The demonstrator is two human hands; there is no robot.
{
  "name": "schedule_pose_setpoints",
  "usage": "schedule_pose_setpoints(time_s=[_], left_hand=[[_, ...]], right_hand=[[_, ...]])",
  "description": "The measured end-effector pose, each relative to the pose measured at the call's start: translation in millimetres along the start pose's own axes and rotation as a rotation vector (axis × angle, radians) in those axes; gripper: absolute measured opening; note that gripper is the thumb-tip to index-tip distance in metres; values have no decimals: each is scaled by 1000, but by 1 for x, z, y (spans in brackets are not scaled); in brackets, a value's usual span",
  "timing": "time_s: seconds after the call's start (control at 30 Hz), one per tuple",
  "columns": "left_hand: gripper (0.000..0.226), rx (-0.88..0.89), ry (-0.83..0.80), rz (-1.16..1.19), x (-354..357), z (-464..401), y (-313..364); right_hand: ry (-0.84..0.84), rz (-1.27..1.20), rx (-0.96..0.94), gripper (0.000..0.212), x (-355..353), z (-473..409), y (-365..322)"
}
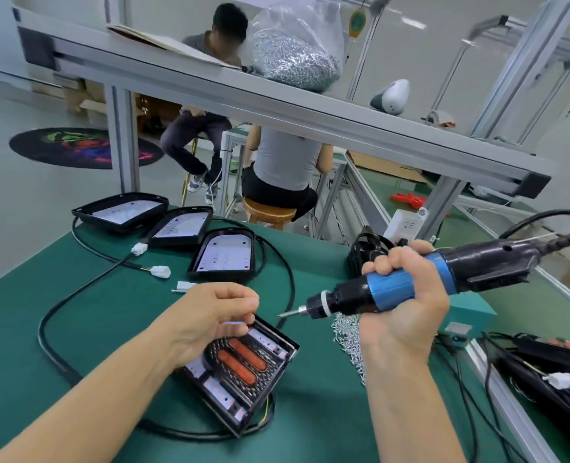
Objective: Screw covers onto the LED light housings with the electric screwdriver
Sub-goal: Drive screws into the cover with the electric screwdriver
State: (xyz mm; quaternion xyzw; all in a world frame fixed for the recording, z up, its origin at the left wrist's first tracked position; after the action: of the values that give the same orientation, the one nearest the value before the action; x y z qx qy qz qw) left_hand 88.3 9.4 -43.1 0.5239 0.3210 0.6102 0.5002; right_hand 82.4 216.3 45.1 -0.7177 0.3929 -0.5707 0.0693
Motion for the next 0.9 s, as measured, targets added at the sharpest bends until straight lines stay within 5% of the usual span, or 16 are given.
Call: schedule_pose_setpoints(time_s=[0.2, 0.67, 0.77, 0.9], left_hand=[[18, -58, -75, 246, -7, 13, -13], [18, -25, -59, 338, 2, 18, -21], [12, 104, 62, 166, -7, 17, -17], [13, 377, 319, -446, -14, 18, -10]], right_hand=[[-39, -39, 33, 21, 22, 11, 14], [-64, -24, 17, 19, 24, 14, 15], [-99, 21, 14, 19, 19, 11, 16], [-153, 259, -36, 21, 5, 10, 17]])
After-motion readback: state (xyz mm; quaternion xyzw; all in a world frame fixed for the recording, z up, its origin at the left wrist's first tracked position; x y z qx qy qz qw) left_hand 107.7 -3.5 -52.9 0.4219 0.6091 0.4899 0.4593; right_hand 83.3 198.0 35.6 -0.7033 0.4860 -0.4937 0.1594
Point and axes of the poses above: each hand's wrist, its own z-axis away from the middle knuckle, its own x-axis out of the palm, y = z × x, the point moved 4 cm from there along -z, towards the middle knuckle, and after that the axes turned 3 degrees about -x, right-handed, at the moved point
